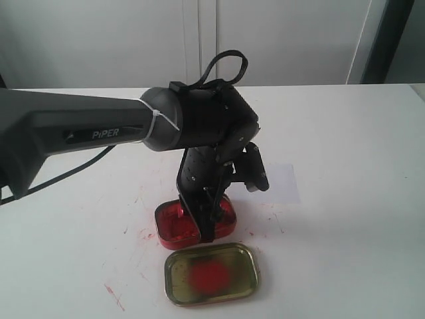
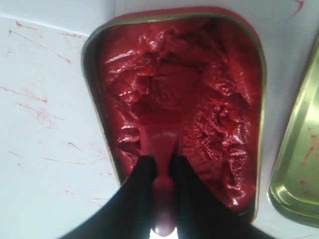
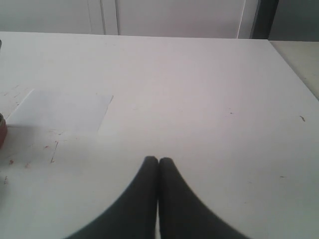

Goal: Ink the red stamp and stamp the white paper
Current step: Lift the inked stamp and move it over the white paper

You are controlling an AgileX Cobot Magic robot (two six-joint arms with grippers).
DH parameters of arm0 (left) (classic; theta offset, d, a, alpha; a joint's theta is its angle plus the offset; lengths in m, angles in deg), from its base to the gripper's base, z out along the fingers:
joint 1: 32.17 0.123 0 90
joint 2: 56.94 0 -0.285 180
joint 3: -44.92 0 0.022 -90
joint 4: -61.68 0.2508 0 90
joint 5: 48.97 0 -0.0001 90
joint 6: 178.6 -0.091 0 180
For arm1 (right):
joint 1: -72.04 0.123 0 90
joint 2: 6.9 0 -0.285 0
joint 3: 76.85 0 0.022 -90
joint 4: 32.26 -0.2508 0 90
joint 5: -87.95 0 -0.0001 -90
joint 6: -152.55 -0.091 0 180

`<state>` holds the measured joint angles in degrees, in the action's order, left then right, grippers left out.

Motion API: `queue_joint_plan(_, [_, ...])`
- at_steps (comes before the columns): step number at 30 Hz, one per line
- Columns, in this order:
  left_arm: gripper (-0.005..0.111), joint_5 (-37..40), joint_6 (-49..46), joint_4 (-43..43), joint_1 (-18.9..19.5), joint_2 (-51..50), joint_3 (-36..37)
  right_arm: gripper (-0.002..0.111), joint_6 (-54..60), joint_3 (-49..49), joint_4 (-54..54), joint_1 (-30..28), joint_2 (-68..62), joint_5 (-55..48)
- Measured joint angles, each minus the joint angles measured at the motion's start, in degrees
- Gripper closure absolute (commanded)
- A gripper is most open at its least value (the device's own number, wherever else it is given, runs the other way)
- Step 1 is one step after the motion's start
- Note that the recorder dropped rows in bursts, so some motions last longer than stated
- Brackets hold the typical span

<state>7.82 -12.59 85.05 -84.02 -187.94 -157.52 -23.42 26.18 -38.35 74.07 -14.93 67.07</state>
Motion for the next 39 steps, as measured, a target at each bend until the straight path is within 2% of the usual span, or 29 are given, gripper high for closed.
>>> queue_joint_plan(9, [0.107,0.4,0.0,1.6,0.0,1.4,-4.2,0.108,0.0,0.0,0.0,0.0,0.0,0.0])
queue_joint_plan(18, [0.107,-0.5,-1.9,-0.5,0.2,1.4,-9.3,0.108,0.0,0.0,0.0,0.0,0.0,0.0])
queue_joint_plan(33, [0.107,-2.7,-5.1,-18.7,9.3,-2.5,-19.7,0.108,0.0,0.0,0.0,0.0,0.0,0.0])
queue_joint_plan(39, [0.107,-1.2,-2.9,-20.2,10.1,-7.5,-26.3,0.108,0.0,0.0,0.0,0.0,0.0,0.0])
